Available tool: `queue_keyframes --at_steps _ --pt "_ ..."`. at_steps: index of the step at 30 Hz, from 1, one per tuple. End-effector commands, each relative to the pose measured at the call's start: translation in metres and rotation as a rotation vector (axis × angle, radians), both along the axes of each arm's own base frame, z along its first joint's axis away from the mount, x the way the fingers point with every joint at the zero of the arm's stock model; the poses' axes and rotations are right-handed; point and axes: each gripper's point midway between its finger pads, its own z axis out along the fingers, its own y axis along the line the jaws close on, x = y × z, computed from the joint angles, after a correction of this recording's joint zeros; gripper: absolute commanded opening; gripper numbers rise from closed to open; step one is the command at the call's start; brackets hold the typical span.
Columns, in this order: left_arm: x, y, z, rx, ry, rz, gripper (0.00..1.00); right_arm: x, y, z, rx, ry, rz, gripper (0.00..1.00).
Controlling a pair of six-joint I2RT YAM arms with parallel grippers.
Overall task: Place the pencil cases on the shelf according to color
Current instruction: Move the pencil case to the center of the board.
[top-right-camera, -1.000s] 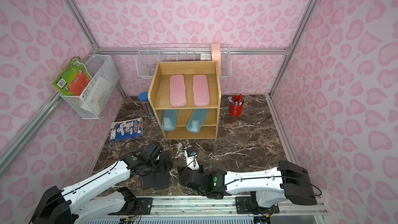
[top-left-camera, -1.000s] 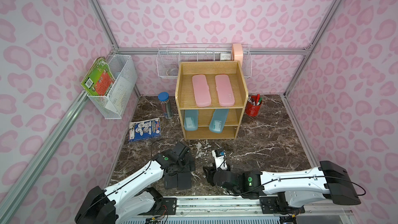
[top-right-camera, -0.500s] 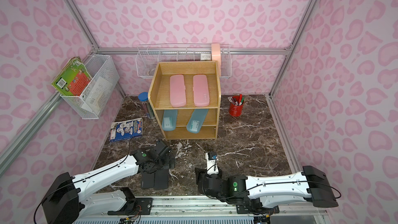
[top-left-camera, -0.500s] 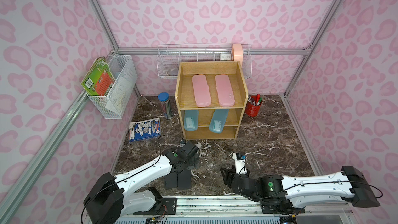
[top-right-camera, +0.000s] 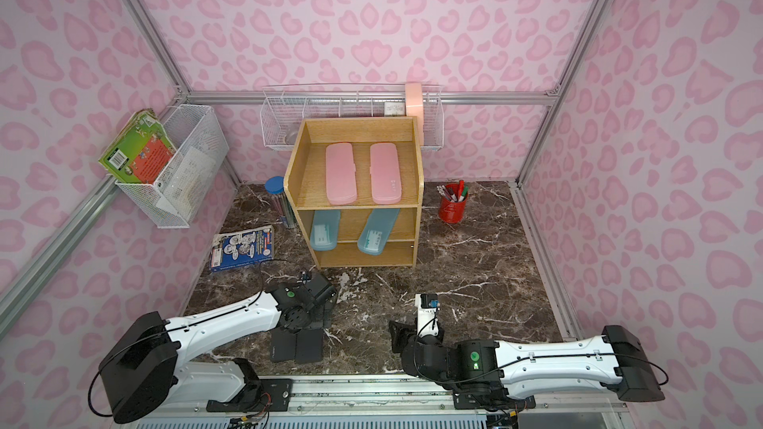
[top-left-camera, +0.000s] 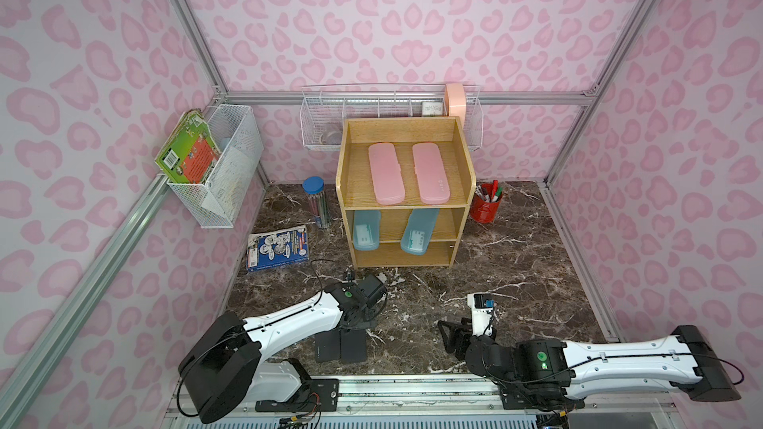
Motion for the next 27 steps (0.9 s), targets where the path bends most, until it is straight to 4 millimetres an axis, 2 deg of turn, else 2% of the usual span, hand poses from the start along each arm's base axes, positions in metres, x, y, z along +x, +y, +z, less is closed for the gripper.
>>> queue_keyframes --at_steps 1,5,8,12,15,20,22,24,27 --pt "-0.003 -0.038 -0.002 -0.165 0.039 -0.013 0.99 0.004 -0.012 -0.004 -0.018 -0.006 -0.045 0.77" --pt "-0.002 -0.053 -0.008 -0.169 0.044 -0.024 0.99 0.006 -0.021 -0.002 -0.004 -0.008 -0.062 0.77" --pt "-0.002 -0.057 -0.022 -0.157 0.066 -0.017 0.99 0.006 -0.028 0.002 0.011 -0.012 -0.064 0.78" --pt "-0.001 -0.078 -0.029 -0.21 0.076 -0.024 0.99 0.007 -0.041 0.005 0.023 -0.009 -0.076 0.78" --pt "0.005 -0.103 -0.023 -0.249 0.063 -0.041 0.99 0.007 -0.05 0.005 0.038 0.002 -0.087 0.78" --pt "0.014 -0.154 -0.01 -0.383 0.043 -0.06 0.99 0.007 -0.062 0.004 0.036 0.028 -0.116 0.8" --pt "0.018 -0.167 -0.004 -0.426 0.036 -0.062 0.99 0.007 -0.062 0.004 0.024 0.031 -0.118 0.81" --pt "0.021 -0.171 0.005 -0.442 0.02 -0.069 0.99 0.007 -0.062 0.005 0.008 0.035 -0.127 0.83" --pt "0.022 -0.155 0.023 -0.404 -0.032 -0.069 0.99 0.008 -0.059 0.005 -0.025 0.05 -0.148 0.86"
